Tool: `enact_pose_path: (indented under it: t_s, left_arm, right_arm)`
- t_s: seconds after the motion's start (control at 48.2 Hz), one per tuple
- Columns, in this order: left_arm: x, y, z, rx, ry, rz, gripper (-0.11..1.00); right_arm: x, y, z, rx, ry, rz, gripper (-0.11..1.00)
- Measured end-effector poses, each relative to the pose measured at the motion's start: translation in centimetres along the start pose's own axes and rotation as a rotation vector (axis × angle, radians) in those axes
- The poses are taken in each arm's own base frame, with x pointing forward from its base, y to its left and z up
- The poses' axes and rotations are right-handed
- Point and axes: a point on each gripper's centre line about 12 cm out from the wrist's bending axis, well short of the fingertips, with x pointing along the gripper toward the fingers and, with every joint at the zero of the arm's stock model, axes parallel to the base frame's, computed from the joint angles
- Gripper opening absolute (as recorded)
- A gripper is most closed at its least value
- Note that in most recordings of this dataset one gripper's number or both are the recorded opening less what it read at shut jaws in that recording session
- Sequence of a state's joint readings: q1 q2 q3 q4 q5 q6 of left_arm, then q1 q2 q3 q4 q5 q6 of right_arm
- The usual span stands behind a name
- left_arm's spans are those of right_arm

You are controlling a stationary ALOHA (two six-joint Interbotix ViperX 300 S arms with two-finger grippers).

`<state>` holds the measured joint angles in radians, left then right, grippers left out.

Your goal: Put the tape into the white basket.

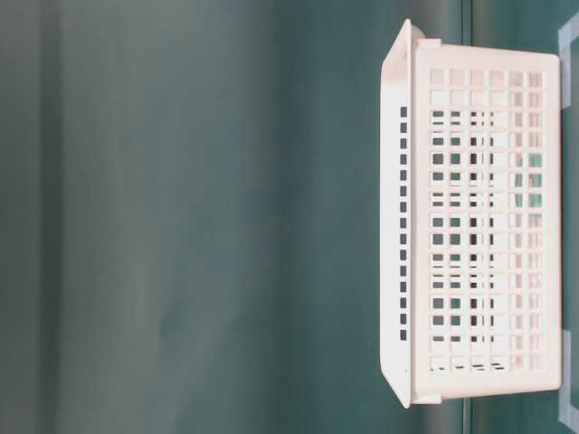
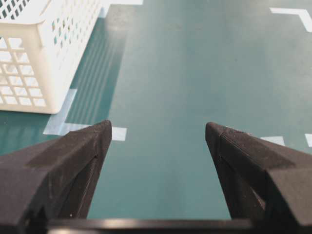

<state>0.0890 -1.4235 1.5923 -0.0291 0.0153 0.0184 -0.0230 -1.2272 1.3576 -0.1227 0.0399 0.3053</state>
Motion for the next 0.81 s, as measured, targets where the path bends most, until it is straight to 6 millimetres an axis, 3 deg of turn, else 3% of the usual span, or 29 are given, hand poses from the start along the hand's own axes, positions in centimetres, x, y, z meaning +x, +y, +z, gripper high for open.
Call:
enact_pose_path:
  t_s: [0.207, 0.809]
  left_arm:
    - [0.0, 0.0, 0.0, 0.0, 0.0, 0.0, 0.88]
    - [0.0, 0.0, -0.1, 0.0, 0.002, 0.0, 0.88]
  right_arm:
    - [-0.1, 0.0, 0.0, -0.008, -0.003, 0.0, 0.0]
    - [-0.3, -0.9, -3.6, 0.002, 0.148, -0.046, 0.0]
